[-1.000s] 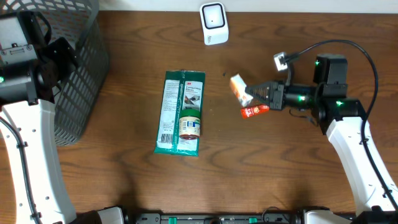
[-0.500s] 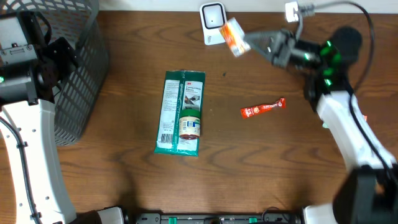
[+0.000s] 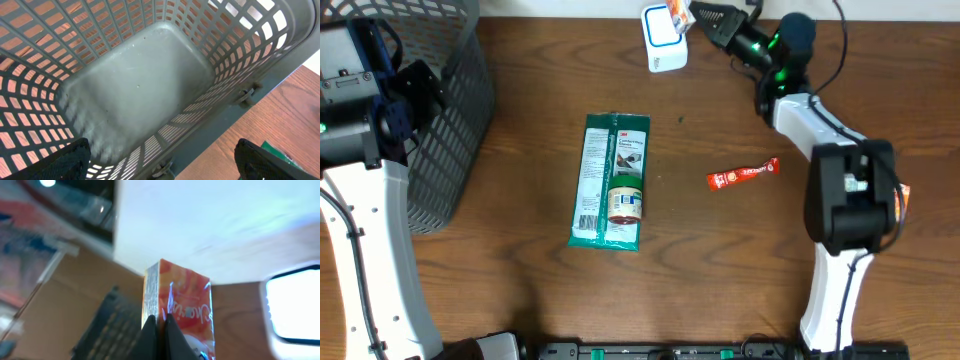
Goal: Scan the item barcode
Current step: 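Raise the orange tissue box up to the white scanner with the right gripper, then hold the orange tissue box in front of the white scanner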
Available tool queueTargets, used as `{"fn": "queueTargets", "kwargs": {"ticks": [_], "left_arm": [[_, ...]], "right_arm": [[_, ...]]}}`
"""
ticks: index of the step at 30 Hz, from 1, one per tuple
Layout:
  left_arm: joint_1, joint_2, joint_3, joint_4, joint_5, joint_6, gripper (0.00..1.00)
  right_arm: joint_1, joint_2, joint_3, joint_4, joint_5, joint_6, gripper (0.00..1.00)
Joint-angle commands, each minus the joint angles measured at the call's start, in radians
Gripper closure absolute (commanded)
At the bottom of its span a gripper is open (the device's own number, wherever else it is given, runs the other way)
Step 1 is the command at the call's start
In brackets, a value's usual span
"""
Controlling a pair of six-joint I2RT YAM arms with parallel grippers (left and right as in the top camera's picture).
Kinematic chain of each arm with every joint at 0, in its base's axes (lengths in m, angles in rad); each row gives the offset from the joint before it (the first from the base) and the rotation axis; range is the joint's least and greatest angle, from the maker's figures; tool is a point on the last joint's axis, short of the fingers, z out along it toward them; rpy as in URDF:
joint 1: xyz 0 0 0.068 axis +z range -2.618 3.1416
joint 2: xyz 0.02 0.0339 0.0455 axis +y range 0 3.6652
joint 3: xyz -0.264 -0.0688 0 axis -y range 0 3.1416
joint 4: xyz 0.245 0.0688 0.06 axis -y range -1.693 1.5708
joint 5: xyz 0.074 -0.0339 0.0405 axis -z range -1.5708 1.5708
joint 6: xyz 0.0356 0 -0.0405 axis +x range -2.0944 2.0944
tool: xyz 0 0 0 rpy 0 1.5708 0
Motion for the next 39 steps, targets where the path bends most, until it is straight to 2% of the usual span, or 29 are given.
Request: {"fn": "queueTargets", "kwargs": {"ticks": [1, 6, 17, 24, 30, 39], "left_arm": [[0.005, 0.000, 0.006, -0.001, -0.013, 0.010, 0.07], [0.005, 0.000, 0.006, -0.001, -0.013, 0.010, 0.07], [0.005, 0.000, 0.006, 0.000, -0.013, 0.010, 0.08], [0.005, 0.000, 0.006, -0.001, -0.013, 0.010, 0.08], [0.005, 0.000, 0.006, -0.001, -0.013, 0.010, 0.08], [0.005, 0.000, 0.006, -0.001, -0.013, 0.010, 0.08]], "right_arm": [[0.008, 0.106, 0.025, 0.100, 0.097, -0.022, 0.99], [0.020, 0.212, 0.037, 0.247, 0.105, -0.014, 0.99], [0.071, 0.374, 0.189, 0.251, 0.157, -0.034, 0.99], [0.070, 0.380, 0.262, 0.252, 0.143, -0.056, 0.99], [0.026, 0.360, 0.301, 0.252, -0.047, -0.051, 0.99], [-0.084, 0.253, 0.301, 0.256, -0.373, 0.100, 0.98]]}}
